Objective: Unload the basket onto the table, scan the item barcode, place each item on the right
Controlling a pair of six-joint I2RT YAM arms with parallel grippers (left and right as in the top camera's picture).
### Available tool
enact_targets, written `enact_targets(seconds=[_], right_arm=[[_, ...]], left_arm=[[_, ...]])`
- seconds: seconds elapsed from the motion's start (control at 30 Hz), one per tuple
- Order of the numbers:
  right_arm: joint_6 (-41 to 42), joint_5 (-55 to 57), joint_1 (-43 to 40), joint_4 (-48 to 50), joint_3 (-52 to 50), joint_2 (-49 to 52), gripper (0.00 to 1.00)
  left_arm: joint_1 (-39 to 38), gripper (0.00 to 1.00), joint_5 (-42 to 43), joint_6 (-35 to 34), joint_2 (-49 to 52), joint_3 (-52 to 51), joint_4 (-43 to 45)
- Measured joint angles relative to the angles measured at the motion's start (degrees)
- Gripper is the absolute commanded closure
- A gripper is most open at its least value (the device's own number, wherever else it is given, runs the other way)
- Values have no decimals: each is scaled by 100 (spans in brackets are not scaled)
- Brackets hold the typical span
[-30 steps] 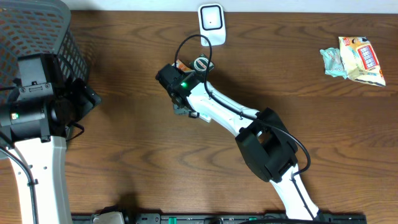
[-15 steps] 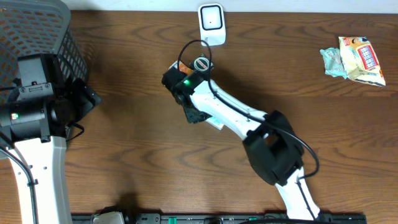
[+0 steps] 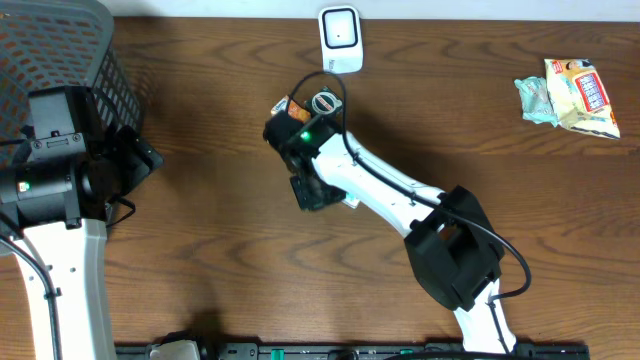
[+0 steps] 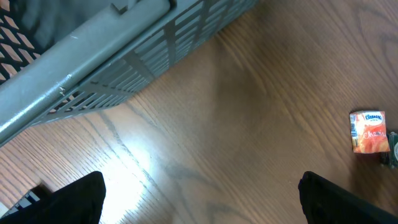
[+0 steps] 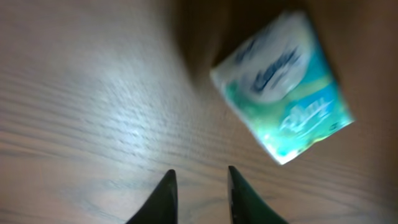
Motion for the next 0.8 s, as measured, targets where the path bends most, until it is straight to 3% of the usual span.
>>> enact_targets(seconds=[0.3,0.8], right_arm=[[2,90,-162,168,-966,0,84],[0,133,-1530,1255,-828,0,75]], left_arm=[[0,3,0,0,0,0,0],[0,2,0,0,0,0,-2]])
